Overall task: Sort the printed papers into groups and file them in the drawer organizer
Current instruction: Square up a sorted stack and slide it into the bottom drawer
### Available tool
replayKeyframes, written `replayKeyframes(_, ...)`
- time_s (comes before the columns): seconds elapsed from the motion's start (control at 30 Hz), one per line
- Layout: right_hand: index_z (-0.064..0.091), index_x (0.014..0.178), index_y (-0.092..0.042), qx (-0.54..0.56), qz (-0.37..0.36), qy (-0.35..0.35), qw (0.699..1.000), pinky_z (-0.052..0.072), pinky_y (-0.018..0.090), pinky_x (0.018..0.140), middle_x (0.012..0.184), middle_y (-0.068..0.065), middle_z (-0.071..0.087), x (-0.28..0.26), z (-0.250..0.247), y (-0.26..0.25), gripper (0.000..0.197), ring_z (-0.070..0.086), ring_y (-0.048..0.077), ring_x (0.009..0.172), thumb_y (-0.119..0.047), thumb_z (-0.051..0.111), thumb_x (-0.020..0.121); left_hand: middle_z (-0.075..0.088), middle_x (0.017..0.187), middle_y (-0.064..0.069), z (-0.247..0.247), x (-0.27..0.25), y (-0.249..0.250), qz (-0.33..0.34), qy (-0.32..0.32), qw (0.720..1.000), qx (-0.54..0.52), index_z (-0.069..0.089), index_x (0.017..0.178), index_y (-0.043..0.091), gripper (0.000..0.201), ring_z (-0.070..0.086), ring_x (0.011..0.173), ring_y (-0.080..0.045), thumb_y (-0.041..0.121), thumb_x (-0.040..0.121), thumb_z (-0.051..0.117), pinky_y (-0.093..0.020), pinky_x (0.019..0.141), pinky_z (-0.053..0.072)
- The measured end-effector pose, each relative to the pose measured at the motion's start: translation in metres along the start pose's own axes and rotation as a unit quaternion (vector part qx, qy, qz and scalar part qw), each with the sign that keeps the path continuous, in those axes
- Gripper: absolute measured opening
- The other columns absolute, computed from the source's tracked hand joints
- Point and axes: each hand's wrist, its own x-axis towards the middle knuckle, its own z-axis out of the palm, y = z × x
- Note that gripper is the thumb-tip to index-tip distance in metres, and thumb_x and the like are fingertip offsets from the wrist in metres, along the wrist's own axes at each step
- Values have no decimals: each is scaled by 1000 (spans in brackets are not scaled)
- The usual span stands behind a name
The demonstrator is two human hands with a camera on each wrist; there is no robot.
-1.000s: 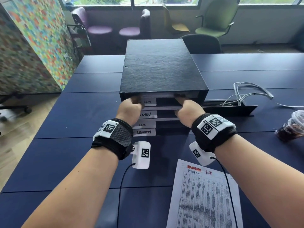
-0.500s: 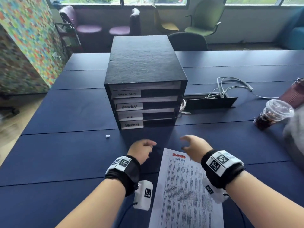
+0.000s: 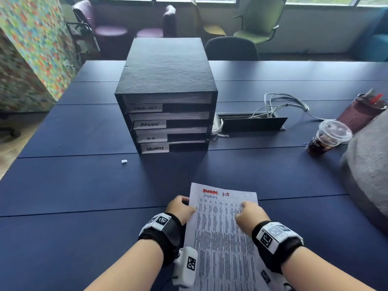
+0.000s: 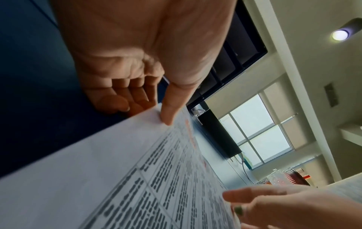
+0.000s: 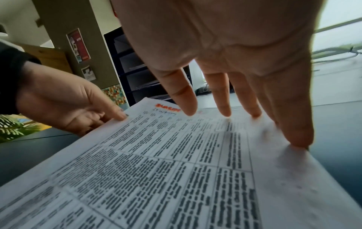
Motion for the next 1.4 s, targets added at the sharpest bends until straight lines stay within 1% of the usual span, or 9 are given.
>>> replayKeyframes(0.23, 34, 141, -17, 140, -48, 46, 988, 40, 26, 98, 137, 5, 49, 4, -11, -4, 61, 51, 21, 120, -18, 53, 84, 60, 103, -5, -16, -5, -2, 24, 71, 996, 40, 55, 106, 10, 17, 57, 95, -26, 16, 98, 42, -23, 74, 38)
replayKeyframes(0.33, 31, 143, -20, 227, -62, 46, 971, 44, 28, 88, 118, 2, 60, 11, -9, -9, 65, 58, 19, 104, -22, 59, 85, 53, 93, -5, -43, 1, -1, 14, 127, 992, 25, 48, 83, 12, 16, 51, 89, -24, 13, 97, 41, -23, 70, 31)
replayKeyframes(0.47, 56, 121, -7, 339, -54, -46, 938, 52, 41, 86, 96, 6, 69, 22, 3, -16, 39, 66, 25, 91, -13, 64, 84, 51, 73, -1, -75, 14, 1, 3, 156, 987, -48, 42, 68, 13, 28, 46, 80, -20, 8, 96, 42, -23, 62, 28)
replayKeyframes(0.67, 63, 98, -6, 370, -64, -105, 921, 53, 43, 84, 85, 8, 69, 31, 15, -37, 15, 66, 28, 80, 3, 57, 87, 68, 102, -14, -108, 51, -2, 12, 131, 974, -187, 62, 85, 12, 9, 63, 93, -29, 11, 92, 57, -44, 95, 49)
replayKeyframes(0.87, 62, 105, 0, 356, -55, -75, 930, 52, 46, 87, 94, 16, 67, 53, 11, -69, 18, 63, 31, 85, 2, 56, 88, 69, 105, -13, -124, 72, -11, 5, 85, 980, -178, 63, 93, 14, 8, 64, 102, -31, 8, 88, 61, -46, 98, 47)
replayKeyframes(1.07, 60, 110, -4, 340, -75, -29, 937, 47, 26, 68, 96, 9, 64, 78, -5, -106, 20, 60, 23, 83, -7, 55, 91, 71, 102, -10, -142, 83, -18, -5, 4, 989, -150, 68, 94, 13, 12, 65, 98, -27, 7, 84, 66, -45, 99, 47)
replayKeyframes(1.13, 59, 113, -3, 345, -74, -12, 936, 47, 27, 67, 97, 8, 64, 89, -11, -120, 22, 59, 21, 84, -8, 54, 92, 71, 102, -9, -146, 83, -17, -18, -28, 993, -116, 68, 95, 11, 15, 67, 94, -27, 13, 80, 69, -40, 91, 52)
replayKeyframes(1.27, 57, 121, -3, 346, -59, 5, 936, 48, 39, 93, 113, 11, 65, 115, -18, -145, 35, 61, 27, 101, -21, 58, 90, 63, 99, -20, -148, 83, -13, -71, -88, 979, -167, 52, 106, 9, 10, 63, 43, -24, 12, 97, 48, -22, 33, 43)
replayKeyframes(1.4, 59, 117, -9, 307, -47, -28, 950, 52, 34, 85, 110, 7, 67, 131, -26, -156, 38, 65, 26, 95, -31, 63, 86, 57, 72, -13, -147, 98, -9, -47, -51, 976, -204, 48, 107, 8, 10, 50, 29, -15, 13, 101, 42, -18, 29, 37)
